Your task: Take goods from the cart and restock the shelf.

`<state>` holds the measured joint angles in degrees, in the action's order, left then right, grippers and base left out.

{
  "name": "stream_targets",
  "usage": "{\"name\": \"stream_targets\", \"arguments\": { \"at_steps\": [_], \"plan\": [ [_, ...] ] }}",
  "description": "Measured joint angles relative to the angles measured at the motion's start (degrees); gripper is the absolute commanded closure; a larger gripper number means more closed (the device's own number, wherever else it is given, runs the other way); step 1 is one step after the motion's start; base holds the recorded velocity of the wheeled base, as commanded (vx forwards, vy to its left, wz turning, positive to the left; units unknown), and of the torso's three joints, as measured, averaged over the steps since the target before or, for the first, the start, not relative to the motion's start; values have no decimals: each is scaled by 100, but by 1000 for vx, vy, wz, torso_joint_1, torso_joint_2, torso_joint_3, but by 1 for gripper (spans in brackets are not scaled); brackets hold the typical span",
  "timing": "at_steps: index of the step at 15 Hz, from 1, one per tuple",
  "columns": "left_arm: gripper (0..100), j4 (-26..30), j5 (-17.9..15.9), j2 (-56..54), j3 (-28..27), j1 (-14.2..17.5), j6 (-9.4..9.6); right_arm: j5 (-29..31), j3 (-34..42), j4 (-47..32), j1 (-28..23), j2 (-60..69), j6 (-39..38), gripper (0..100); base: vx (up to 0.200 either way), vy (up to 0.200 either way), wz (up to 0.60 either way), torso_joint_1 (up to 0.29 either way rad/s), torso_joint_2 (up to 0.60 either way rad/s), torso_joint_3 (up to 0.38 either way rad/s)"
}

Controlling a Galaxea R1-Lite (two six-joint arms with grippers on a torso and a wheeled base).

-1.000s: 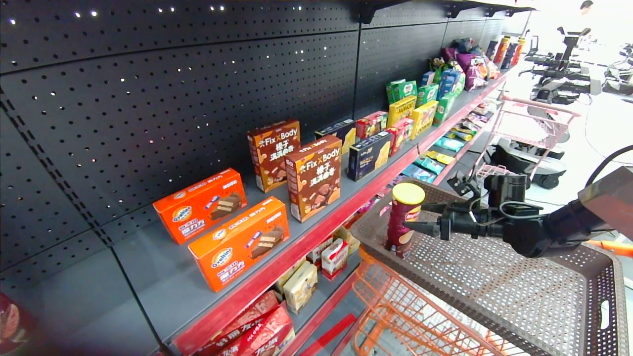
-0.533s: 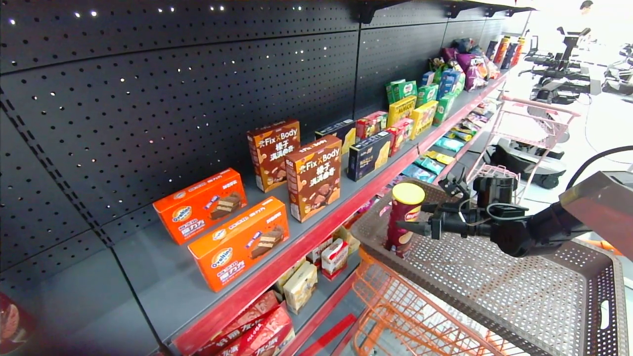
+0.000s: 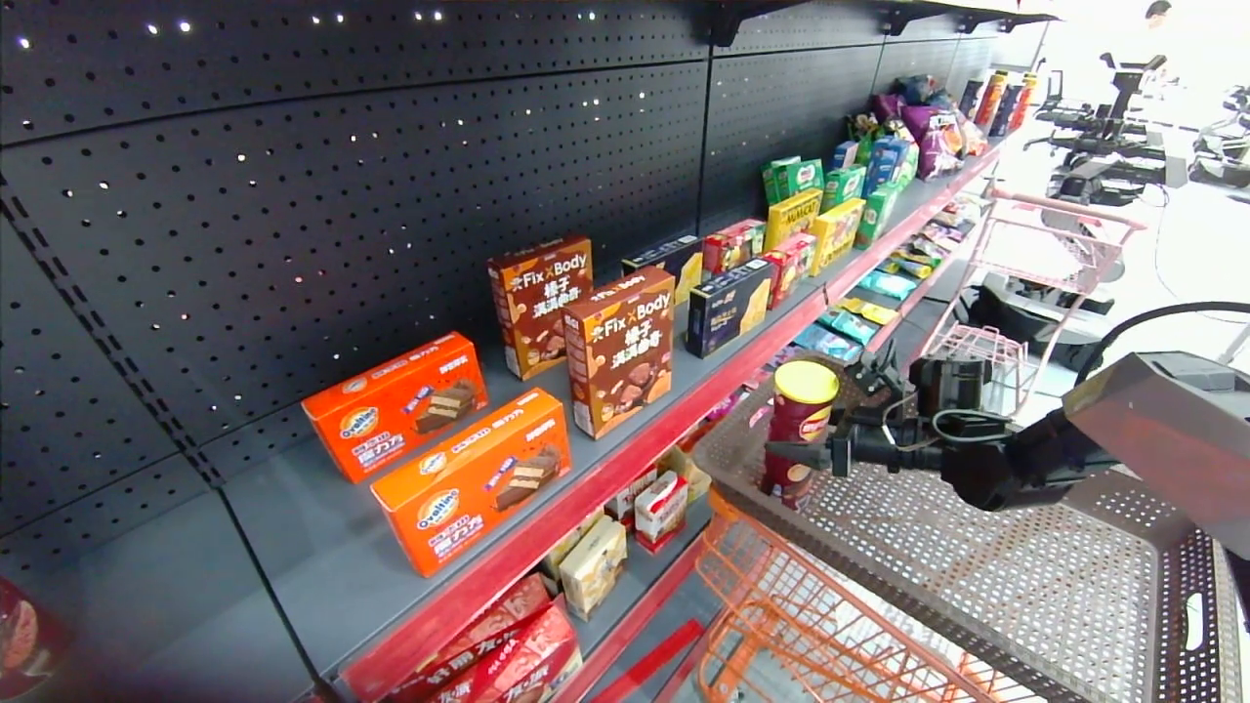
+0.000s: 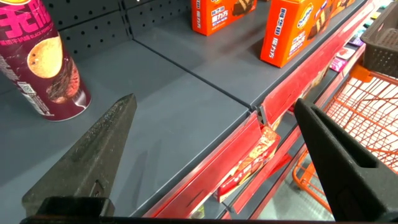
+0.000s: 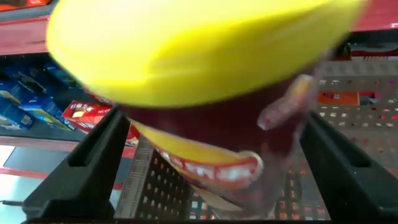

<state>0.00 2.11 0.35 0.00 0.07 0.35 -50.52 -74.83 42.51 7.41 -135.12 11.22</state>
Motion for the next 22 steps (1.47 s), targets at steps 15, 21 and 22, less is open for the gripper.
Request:
{"name": "stream_targets", "arguments": {
  "at_steps": [15,21,22],
  "plan": [
    [0,0,5,0,0,0,0,-1,-497,101,110,-455,-306,100,0,0,0,0,0,0],
    [0,0,2,2,0,0,-2,2,-433,-274,66,-77,-299,100,0,0,0,0,0,0],
    [0,0,0,0,0,0,0,22,-378,-384,39,83,-290,100,0,0,0,0,0,0]
  ]
}}
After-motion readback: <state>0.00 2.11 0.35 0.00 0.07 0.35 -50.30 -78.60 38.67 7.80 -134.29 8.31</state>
